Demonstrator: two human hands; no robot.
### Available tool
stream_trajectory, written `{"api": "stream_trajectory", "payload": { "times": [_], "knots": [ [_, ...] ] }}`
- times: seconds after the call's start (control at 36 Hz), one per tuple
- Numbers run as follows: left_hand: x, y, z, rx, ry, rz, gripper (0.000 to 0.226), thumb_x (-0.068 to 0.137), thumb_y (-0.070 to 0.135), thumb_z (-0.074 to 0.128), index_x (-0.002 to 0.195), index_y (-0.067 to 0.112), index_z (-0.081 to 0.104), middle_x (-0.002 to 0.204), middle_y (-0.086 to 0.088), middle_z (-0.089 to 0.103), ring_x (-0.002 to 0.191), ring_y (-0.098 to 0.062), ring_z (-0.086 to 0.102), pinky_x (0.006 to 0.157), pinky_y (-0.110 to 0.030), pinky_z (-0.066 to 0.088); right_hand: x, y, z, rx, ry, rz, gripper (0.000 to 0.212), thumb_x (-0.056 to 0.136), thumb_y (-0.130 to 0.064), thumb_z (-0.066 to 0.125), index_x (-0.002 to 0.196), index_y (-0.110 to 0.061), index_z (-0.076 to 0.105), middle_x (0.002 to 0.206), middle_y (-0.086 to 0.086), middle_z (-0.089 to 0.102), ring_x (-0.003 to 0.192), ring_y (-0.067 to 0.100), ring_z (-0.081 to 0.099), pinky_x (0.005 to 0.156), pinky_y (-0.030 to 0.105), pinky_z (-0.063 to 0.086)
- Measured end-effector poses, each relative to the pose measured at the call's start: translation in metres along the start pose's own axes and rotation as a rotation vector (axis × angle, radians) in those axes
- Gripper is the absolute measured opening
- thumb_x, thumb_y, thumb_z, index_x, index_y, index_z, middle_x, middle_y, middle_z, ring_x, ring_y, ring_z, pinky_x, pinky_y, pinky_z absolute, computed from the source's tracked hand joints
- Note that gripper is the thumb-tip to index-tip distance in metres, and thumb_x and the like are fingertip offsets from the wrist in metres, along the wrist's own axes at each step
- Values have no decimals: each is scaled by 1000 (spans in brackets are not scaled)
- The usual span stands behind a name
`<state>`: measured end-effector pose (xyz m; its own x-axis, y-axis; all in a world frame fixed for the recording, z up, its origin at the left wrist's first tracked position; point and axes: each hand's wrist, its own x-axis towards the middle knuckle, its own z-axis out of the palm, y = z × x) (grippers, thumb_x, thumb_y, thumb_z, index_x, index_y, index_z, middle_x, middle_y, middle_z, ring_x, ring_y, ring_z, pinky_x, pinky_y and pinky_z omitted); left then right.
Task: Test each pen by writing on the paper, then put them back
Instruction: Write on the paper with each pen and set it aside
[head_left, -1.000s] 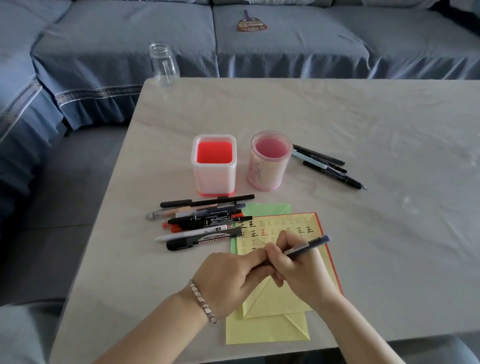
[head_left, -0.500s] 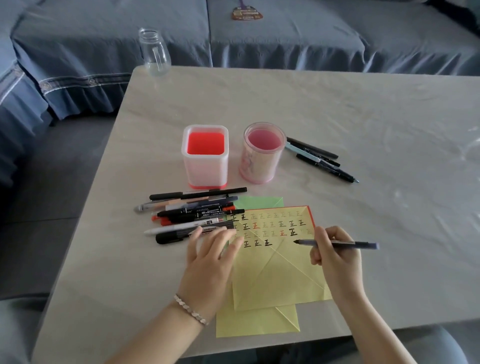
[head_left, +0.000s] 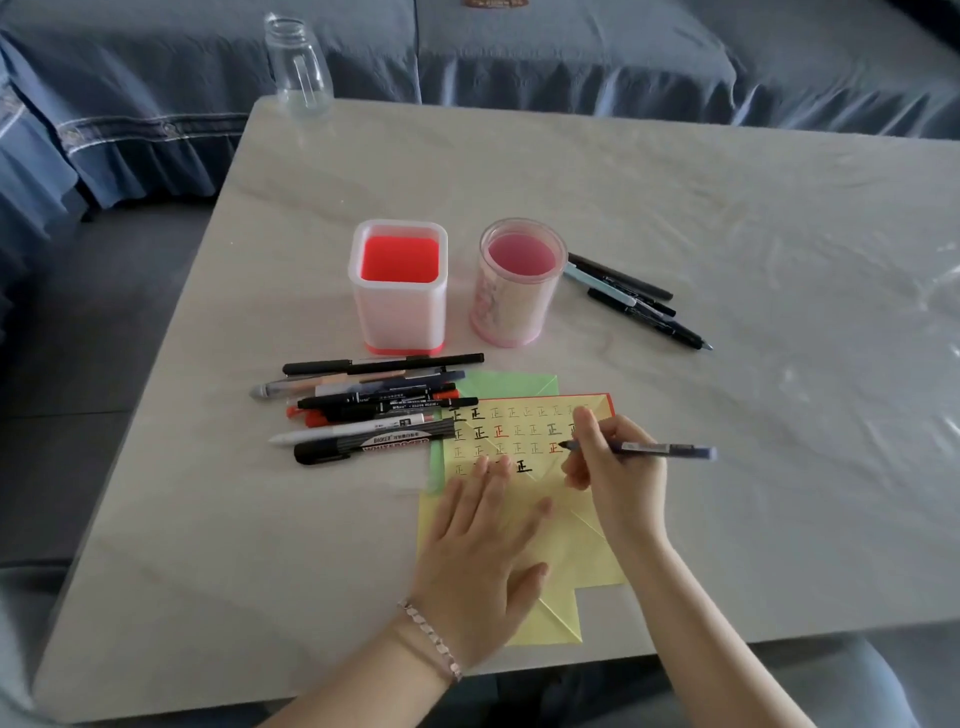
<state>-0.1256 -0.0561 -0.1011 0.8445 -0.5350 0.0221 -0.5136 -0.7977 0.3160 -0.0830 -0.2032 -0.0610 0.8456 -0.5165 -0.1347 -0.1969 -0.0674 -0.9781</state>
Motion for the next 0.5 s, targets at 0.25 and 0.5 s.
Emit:
{"api": "stream_trajectory", "payload": {
  "times": [0.25, 0.5],
  "knots": [
    [0, -3, -1, -7, 15, 12, 49, 85, 49, 40, 130, 32, 50, 143, -18, 38, 134, -35, 30, 106, -46, 20, 1, 19, 14, -142, 119, -54, 42, 81, -20, 68, 52, -7, 42, 39, -5, 49, 42, 12, 47, 45, 18, 37],
    [0, -1, -3, -22, 9, -9, 50, 84, 49, 39, 130, 32, 50, 143, -18, 38, 135, -35, 30, 106, -46, 20, 0, 23, 17, -185, 142, -136, 32, 79, -1, 60, 56, 5, 38, 50, 10, 40, 51, 16, 42, 46, 18, 34]
  ]
}}
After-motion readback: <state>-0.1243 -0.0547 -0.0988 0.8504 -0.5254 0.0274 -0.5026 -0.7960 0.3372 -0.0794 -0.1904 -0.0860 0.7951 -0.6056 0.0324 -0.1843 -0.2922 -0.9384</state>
